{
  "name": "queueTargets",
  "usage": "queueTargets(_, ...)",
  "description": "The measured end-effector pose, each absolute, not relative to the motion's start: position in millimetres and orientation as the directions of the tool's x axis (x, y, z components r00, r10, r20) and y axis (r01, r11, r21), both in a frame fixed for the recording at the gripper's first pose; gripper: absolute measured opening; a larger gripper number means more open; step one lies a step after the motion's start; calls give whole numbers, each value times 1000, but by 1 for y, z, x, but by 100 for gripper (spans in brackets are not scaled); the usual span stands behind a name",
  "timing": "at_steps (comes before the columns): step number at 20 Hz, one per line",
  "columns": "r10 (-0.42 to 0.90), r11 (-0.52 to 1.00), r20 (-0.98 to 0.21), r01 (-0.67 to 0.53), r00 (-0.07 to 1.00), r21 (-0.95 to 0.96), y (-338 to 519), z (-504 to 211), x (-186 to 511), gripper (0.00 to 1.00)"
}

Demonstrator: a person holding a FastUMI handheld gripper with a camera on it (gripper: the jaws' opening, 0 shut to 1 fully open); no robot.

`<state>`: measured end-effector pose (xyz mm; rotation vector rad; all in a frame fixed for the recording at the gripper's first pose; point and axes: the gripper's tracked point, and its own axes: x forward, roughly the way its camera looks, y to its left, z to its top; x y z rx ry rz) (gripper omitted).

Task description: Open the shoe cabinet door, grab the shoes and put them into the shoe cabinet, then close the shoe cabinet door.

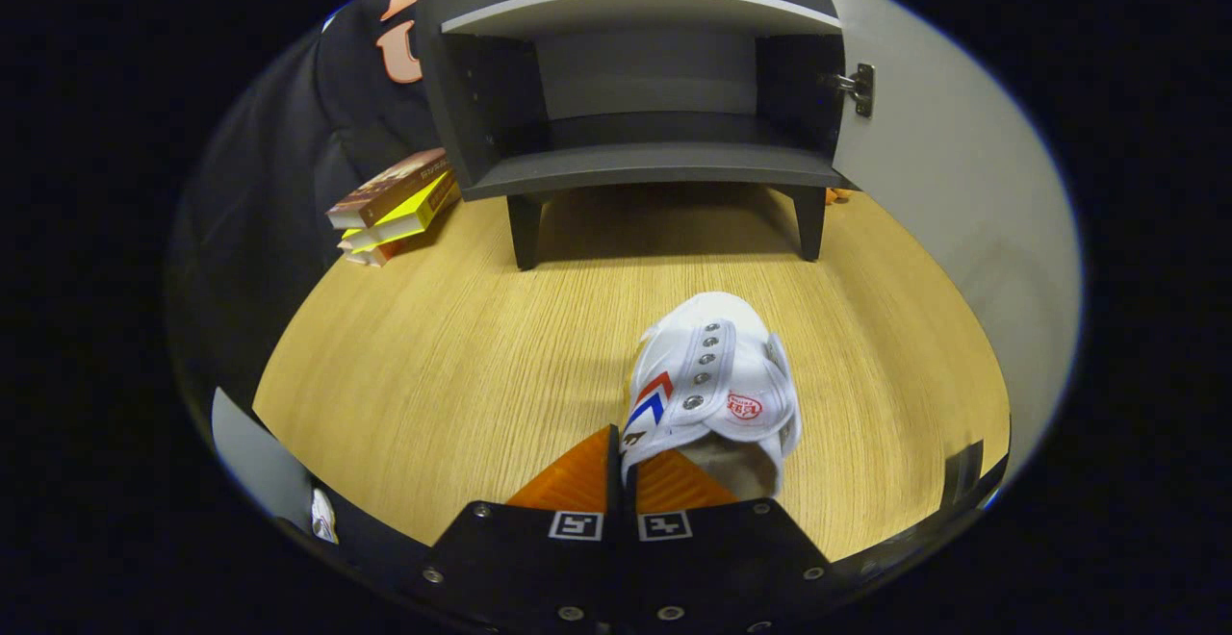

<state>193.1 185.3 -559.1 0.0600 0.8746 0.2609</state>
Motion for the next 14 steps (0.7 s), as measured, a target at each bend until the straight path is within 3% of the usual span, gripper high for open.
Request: queueTargets(14, 293, 956, -560, -238, 775, 171, 184, -395, 227, 0)
